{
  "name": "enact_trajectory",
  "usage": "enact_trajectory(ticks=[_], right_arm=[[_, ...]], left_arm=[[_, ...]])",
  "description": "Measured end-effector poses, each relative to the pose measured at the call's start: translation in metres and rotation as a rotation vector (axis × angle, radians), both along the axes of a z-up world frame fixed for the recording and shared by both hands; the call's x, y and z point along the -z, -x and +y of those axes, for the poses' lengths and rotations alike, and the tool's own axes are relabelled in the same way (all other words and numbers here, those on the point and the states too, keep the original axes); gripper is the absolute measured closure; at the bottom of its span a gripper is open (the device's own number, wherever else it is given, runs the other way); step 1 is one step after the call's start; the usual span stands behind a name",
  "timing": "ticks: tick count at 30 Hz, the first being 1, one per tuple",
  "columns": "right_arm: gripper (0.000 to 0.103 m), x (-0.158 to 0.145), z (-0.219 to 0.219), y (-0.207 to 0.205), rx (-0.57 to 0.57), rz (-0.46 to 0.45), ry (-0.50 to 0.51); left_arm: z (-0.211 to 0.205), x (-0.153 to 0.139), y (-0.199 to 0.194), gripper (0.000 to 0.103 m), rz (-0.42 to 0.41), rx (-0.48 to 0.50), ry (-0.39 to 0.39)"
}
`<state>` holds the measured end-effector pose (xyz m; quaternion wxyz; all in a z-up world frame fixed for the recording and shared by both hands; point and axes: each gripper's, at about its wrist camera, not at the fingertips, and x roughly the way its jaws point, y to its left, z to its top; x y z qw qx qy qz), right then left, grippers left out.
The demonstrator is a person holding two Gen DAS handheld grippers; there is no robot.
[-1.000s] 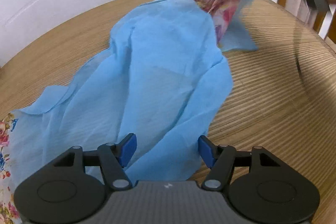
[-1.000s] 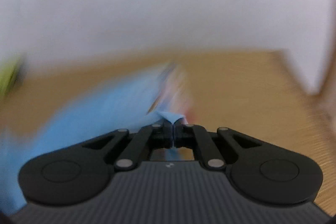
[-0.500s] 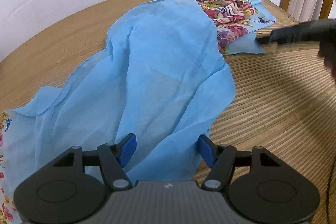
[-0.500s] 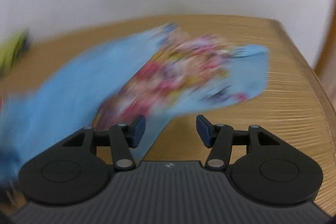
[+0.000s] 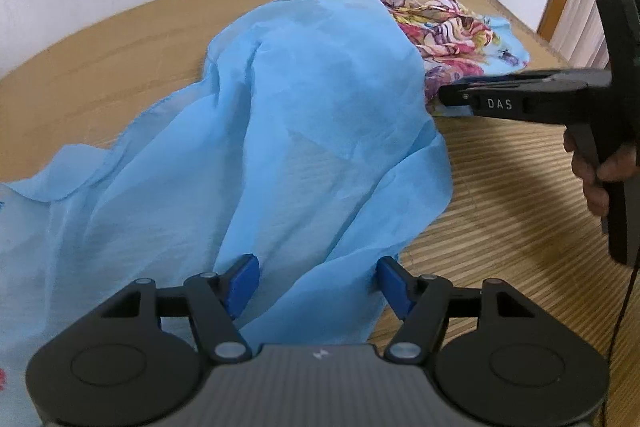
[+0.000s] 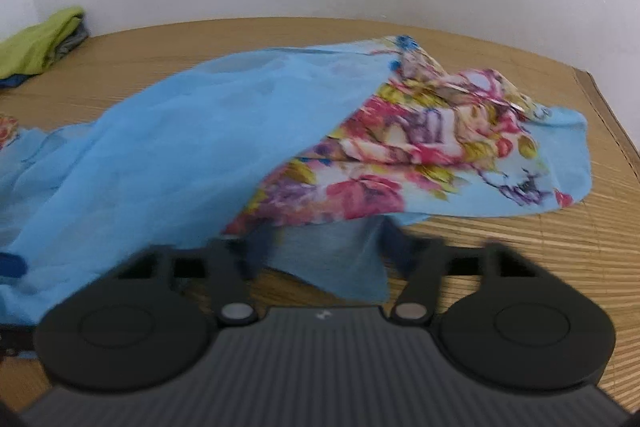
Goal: Fold clothes
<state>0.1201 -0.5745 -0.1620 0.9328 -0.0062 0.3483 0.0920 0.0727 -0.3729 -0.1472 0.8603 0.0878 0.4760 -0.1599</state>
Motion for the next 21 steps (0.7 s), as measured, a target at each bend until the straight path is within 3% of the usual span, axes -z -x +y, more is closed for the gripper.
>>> enact_trajectory(ticks=[1,2,3,8,13,16,21], right_arm=[[0.099,0.001,0.002,-0.001,0.001,0.005,-0.006],[0.100,-0.001,-0.001,0.000,0.013,0.002,-0.031],[0.100,-0.003,-0.005,0.002,0.028,-0.001,-0.060],[0.100,-0.029,-0.031,0.024,0.104,-0.062,-0.169],[0.100,-0.076,-0.082,0.090,0.259,-0.172,-0.223],[0.100,-0.097,-0.116,0.144,0.406,-0.225,-0.208],[0.100,-0.117,-0.158,0.227,0.685,-0.258,-0.084]], left_arm=[[0.000,-0.001,-0.001,0.056,-0.002,0.002,0.009],[0.000,-0.003,-0.001,0.084,-0.010,0.012,0.012],[0.000,-0.005,-0.001,0.097,-0.006,0.012,0.018],[0.011,-0.023,0.013,0.099,-0.024,-0.010,0.053],[0.029,-0.049,0.048,0.099,-0.058,0.031,0.046],[0.041,-0.063,0.075,0.099,-0.072,0.081,0.046],[0.064,-0.071,0.115,0.097,-0.060,0.162,0.037]])
